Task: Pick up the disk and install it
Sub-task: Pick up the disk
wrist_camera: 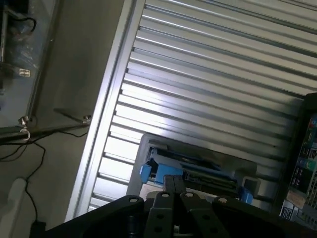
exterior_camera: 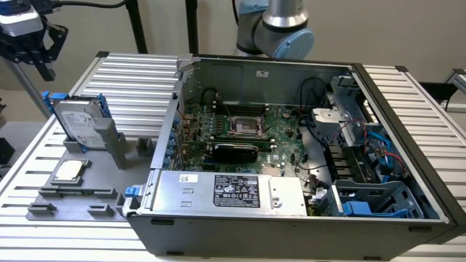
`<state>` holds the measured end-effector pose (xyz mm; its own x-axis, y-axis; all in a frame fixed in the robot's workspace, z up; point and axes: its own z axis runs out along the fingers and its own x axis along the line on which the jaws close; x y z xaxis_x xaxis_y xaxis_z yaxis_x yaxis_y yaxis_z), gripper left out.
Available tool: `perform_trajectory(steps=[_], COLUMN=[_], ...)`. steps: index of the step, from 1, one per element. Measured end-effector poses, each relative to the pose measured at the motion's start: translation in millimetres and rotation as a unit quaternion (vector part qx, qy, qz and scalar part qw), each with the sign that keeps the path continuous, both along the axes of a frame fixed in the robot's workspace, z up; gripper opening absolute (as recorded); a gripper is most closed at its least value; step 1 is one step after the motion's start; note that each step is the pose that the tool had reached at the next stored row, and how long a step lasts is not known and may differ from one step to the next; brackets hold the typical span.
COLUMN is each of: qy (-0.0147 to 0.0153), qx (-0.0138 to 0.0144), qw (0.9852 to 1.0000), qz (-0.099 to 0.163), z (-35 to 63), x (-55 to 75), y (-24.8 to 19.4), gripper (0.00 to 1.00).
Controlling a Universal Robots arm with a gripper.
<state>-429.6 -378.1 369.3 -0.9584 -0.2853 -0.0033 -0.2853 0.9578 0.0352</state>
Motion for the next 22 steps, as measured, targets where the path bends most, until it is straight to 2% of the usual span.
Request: perform_trajectory(steps=[3,6,9,12,15,18,22], qy=[0.0,0.0,0.0,0.0,0.0,0.0,-0.0001], qx=[0.0,0.0,0.0,0.0,0.0,0.0,0.0], qw=[0.9996,0.9985,0.9966,0.994,0.9907,0.9867,0.9799], qz=[0.028,0.055,0.082,0.109,0.136,0.163,0.199], z=[-0.7,-1.4,-2.0,-2.6,-3.2,-3.7,-4.3], x=[0.0,0.0,0.0,0.0,0.0,0.0,0.0], y=[0.0,0.0,0.0,0.0,0.0,0.0,-0.1], gripper=[0.11,0.11,0.11,0.11,0.11,0.11,0.11])
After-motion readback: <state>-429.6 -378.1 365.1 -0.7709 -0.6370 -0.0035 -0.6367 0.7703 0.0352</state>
